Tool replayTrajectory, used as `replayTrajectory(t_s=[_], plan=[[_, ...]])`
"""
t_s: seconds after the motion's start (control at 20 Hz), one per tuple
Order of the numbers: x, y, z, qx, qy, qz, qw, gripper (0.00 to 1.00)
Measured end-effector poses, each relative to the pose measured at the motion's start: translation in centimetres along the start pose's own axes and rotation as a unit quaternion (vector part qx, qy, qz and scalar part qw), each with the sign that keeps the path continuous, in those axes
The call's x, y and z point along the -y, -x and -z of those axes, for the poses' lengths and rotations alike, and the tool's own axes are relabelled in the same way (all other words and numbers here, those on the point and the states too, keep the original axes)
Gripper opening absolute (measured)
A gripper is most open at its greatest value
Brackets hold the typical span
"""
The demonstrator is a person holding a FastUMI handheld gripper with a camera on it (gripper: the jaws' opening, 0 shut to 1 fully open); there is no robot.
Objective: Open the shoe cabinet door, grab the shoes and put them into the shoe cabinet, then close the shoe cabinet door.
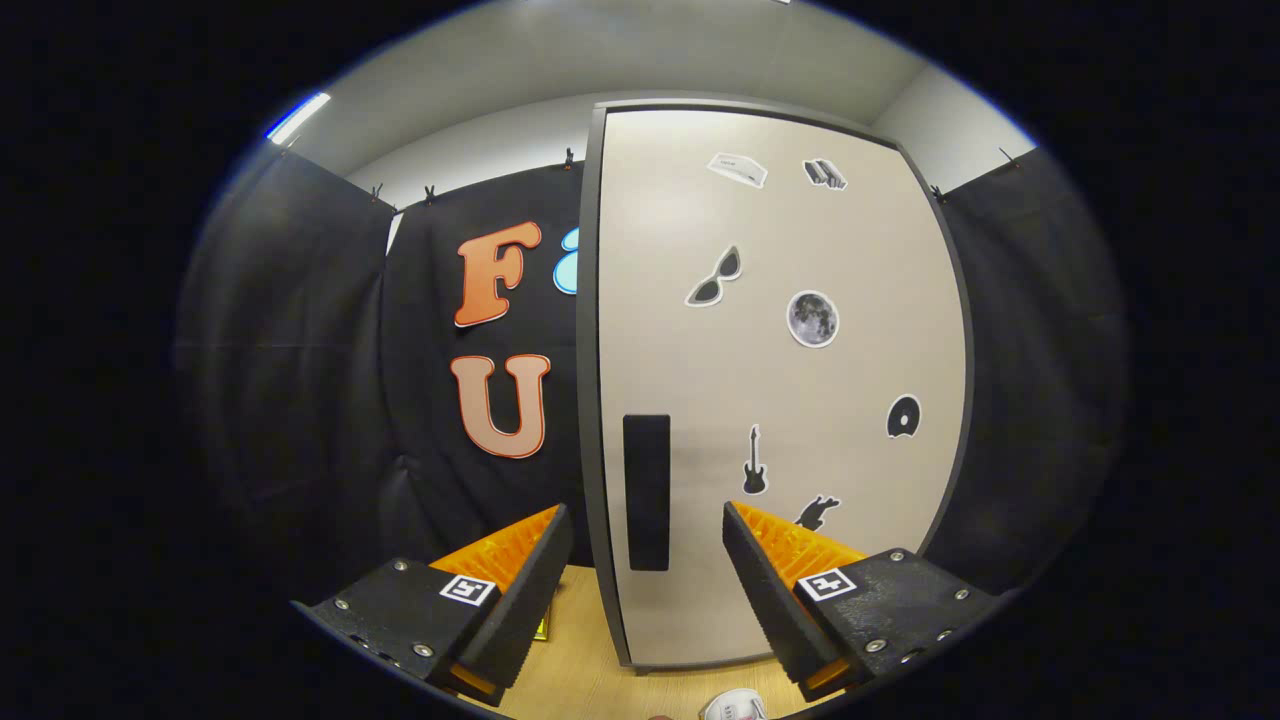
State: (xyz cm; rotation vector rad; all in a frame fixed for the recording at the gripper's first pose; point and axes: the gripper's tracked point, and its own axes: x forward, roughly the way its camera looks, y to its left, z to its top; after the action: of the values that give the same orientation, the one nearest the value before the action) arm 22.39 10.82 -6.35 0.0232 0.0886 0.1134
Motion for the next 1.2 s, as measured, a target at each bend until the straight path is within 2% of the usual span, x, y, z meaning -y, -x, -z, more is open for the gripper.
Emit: replayTrajectory(t_s=[0.3,0.65,0.9,1.1,1.2], plan=[[0.1,-4.5,1.6,-0.013,0.001,0.016,1.0,0.94],[-0.4,-5.8,1.9,-0.009,0.045,0.029,0.999,0.92],[-0.2,-6.2,2.2,-0.011,0.033,0.033,0.999,0.68],[0.1,-6.1,2.4,-0.017,0.013,0.034,0.999,0.4],[0.1,-6.0,2.4,-0.019,0.004,0.029,0.999,0.37]])
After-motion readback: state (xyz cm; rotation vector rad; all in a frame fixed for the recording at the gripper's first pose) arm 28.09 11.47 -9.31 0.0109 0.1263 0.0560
